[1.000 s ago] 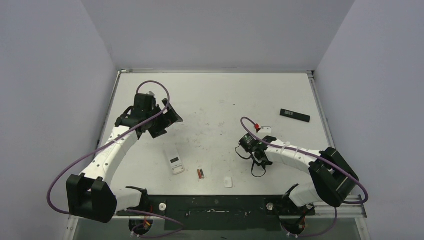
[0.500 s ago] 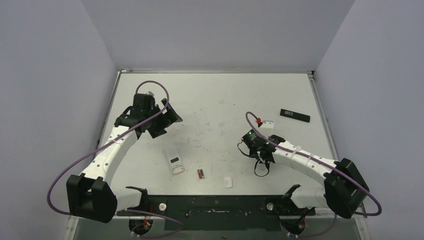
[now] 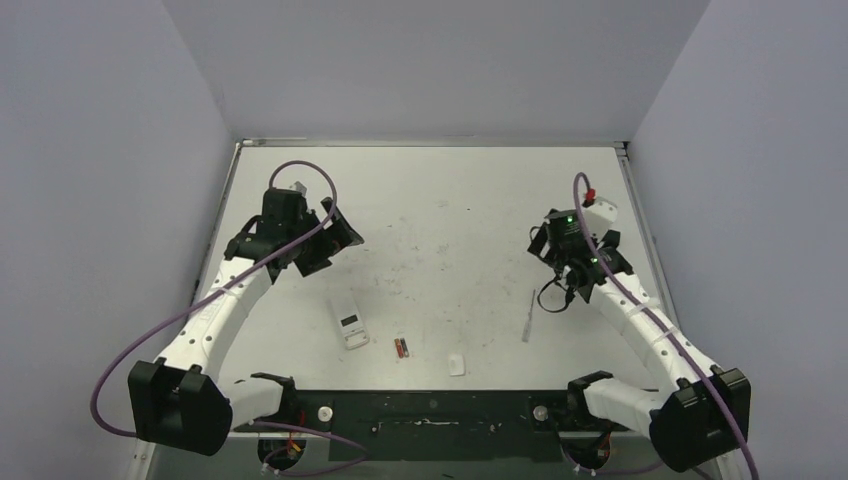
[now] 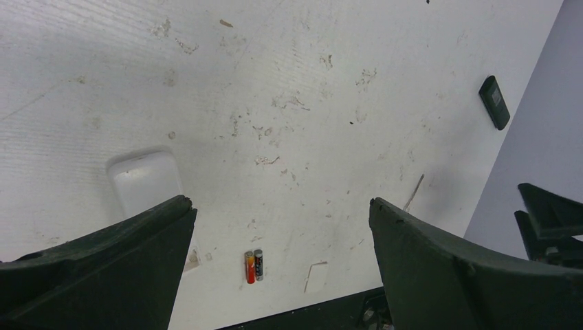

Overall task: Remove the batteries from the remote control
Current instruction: Pick up the remote control from the corner of the board.

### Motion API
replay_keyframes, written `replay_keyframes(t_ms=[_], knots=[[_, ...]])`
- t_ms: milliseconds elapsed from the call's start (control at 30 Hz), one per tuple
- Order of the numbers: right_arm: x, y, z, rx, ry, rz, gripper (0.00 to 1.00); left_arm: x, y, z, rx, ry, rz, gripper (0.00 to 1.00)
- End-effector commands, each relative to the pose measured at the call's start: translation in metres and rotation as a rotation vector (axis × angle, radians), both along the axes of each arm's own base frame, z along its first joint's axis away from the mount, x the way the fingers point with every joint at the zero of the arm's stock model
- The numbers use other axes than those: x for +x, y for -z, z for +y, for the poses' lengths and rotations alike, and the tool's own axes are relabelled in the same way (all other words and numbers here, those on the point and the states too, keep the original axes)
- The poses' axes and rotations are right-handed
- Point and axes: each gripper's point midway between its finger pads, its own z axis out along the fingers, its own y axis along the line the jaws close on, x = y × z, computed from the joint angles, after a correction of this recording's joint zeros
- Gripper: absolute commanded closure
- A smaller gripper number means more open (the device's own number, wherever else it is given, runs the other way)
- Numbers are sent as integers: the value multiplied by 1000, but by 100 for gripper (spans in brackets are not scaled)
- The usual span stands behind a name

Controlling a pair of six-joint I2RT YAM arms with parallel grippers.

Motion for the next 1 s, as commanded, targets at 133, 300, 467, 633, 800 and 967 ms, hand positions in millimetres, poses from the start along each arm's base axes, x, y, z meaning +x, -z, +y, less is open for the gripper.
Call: replay_keyframes(t_ms=[133, 300, 467, 633, 800, 967], knots=[[47, -13, -76, 175, 427, -56, 1, -6, -7, 1, -16, 18, -53, 3], [67, -7, -97, 145, 517, 63, 6, -8, -6, -3, -26, 48, -48, 3], [108, -4, -88, 152, 360, 96, 7, -9, -6, -4, -20, 74, -42, 3], [141, 3, -78, 28, 12, 131, 7, -12, -5, -4, -14, 96, -46, 3], [138, 31, -138, 77, 177, 202, 9, -15, -2, -6, -22, 106, -39, 3], [151, 43, -167, 80, 200, 192, 8, -14, -3, -7, -27, 112, -43, 3]])
